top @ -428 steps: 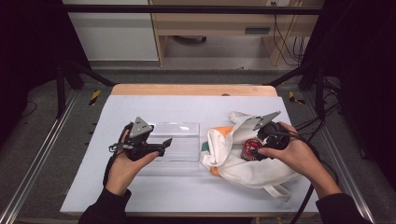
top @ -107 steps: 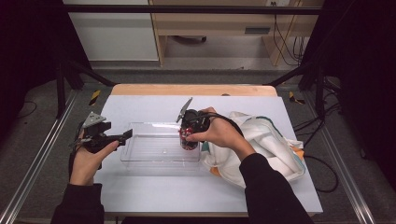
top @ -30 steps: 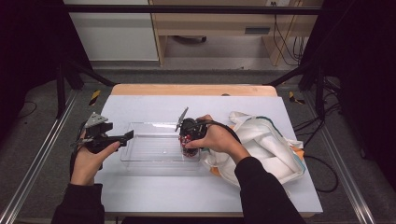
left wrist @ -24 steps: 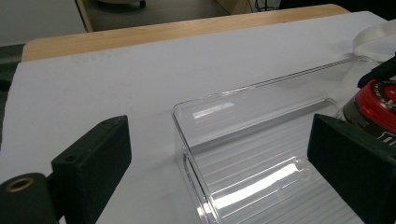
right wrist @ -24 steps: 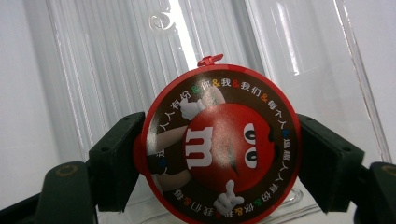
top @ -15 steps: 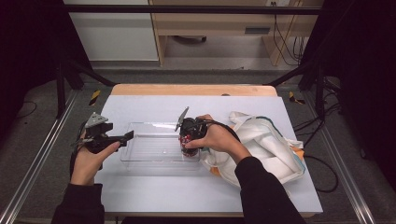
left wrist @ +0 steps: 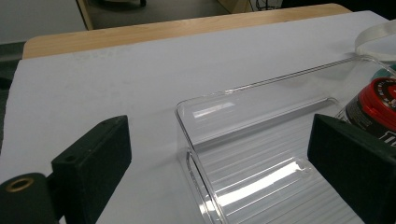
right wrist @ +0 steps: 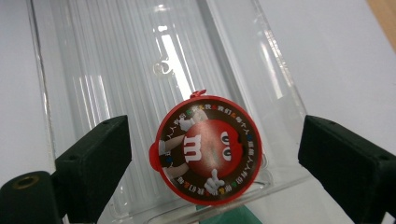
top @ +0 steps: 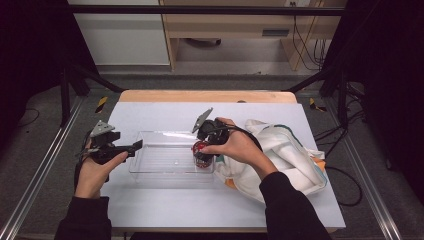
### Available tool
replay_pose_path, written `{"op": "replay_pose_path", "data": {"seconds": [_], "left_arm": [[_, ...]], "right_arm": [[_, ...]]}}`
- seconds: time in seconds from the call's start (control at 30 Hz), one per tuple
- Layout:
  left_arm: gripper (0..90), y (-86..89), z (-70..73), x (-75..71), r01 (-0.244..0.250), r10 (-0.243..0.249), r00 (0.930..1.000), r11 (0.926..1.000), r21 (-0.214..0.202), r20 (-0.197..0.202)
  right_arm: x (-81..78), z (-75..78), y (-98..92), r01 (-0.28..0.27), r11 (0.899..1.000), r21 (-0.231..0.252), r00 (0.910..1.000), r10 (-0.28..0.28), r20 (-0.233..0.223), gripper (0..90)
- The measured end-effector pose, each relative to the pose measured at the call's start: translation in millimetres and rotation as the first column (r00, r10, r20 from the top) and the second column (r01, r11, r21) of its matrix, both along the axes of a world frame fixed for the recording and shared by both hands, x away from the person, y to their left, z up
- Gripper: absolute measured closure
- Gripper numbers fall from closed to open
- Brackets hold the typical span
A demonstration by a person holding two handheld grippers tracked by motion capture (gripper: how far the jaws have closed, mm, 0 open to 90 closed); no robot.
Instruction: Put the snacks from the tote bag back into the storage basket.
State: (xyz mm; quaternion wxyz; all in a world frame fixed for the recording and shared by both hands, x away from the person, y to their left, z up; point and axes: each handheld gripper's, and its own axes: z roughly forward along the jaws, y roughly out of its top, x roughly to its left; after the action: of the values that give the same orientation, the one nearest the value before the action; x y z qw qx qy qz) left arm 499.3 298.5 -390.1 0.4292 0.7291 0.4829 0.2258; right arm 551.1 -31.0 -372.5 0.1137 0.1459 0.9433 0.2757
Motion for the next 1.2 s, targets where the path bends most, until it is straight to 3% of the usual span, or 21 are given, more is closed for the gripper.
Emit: {"op": "replay_pose_path", "data": {"seconds": [0.23, 0.4, 0.5, 0.77, 1.0, 1.13, 1.2], "left_arm": [[6.1, -0.1, -0.5, 0.4, 0.001, -0.001, 1.0000, 1.0000, -0.001, -0.001], [5.5, -0.5, -0.1, -0.1, 0.001, -0.001, 1.0000, 1.0000, -0.004, -0.003], [5.2, -1.6, 1.6, -0.9, 0.001, -0.001, 1.0000, 1.0000, -0.009, 0.005], [4.8, -7.2, 3.7, -1.9, 0.017, -0.017, 0.9997, 0.9998, 0.004, 0.015], [4.4, -7.6, 7.1, -4.0, 0.021, -0.021, 0.9994, 0.9997, 0.011, 0.026], [4.4, -6.7, 8.9, -5.8, 0.016, -0.016, 0.9994, 0.9998, 0.012, 0.031], [4.2, -6.3, 9.8, -6.2, 0.018, -0.018, 0.9993, 0.9997, 0.014, 0.034]], "right_arm": [[-14.3, 18.8, -14.0, 0.048, 0.994, 0.093, 0.9978, -0.052, 0.043, 8.6], [-27.3, 25.5, -22.2, 0.103, 0.983, 0.151, 0.9910, -0.114, 0.069, 8.3], [-34.8, 27.0, -28.7, 0.152, 0.973, 0.172, 0.9834, -0.167, 0.072, 8.3], [-55.5, 32.2, -55.4, 0.222, 0.943, 0.247, 0.9640, -0.250, 0.090, 8.4], [-70.7, 36.6, -76.5, 0.269, 0.912, 0.310, 0.9416, -0.317, 0.114, 8.4], [-73.7, 37.5, -88.3, 0.302, 0.888, 0.348, 0.9300, -0.354, 0.098, 8.5], [-73.3, 37.8, -94.2, 0.319, 0.886, 0.336, 0.9232, -0.371, 0.102, 8.4]]}}
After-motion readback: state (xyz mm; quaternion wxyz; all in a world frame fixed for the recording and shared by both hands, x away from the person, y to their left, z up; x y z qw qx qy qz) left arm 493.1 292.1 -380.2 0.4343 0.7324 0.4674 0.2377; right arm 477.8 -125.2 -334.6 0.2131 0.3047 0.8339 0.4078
